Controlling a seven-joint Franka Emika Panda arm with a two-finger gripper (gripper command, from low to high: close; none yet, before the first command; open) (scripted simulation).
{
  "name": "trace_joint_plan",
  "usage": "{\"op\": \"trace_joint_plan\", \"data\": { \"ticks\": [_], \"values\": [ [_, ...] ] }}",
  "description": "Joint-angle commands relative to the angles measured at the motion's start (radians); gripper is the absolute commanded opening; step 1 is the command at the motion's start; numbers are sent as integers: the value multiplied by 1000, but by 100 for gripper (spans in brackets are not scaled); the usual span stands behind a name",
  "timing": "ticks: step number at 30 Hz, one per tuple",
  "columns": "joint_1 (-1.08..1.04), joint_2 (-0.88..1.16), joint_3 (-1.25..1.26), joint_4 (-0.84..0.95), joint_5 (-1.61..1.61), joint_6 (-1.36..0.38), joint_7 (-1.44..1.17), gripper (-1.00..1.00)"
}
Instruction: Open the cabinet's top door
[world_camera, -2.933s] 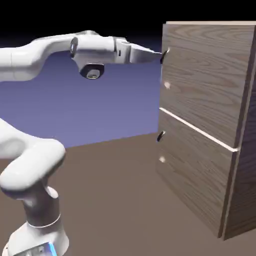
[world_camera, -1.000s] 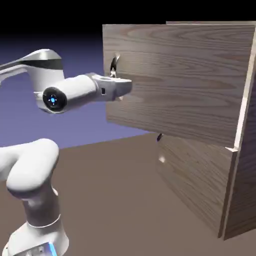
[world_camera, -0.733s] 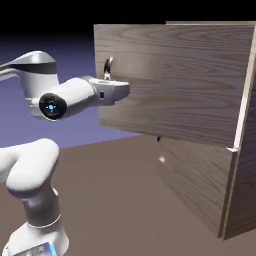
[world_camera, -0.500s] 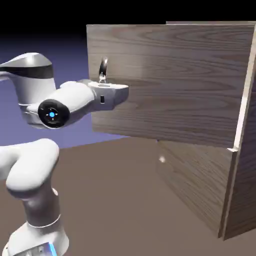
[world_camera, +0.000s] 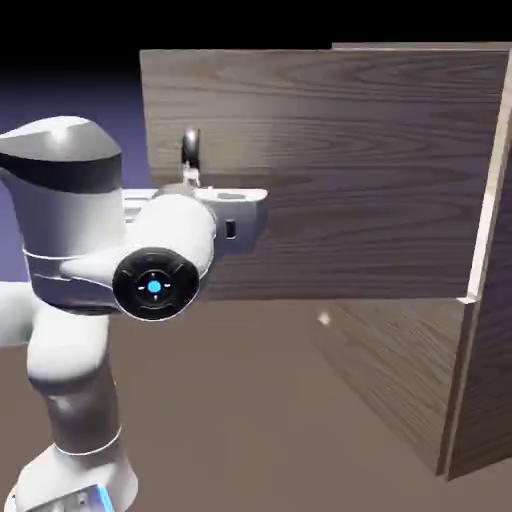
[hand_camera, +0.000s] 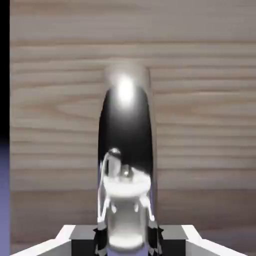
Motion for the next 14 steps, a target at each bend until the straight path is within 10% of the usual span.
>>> {"op": "trace_joint_plan", "data": {
  "ticks": [1, 13, 14],
  "values": [
    [35, 15, -31, 36, -18, -27, -2, -100],
    [469, 90, -331, 459, -158, -316, 21, -100],
    [469, 90, -331, 459, -158, -316, 21, 100]
  ]
}}
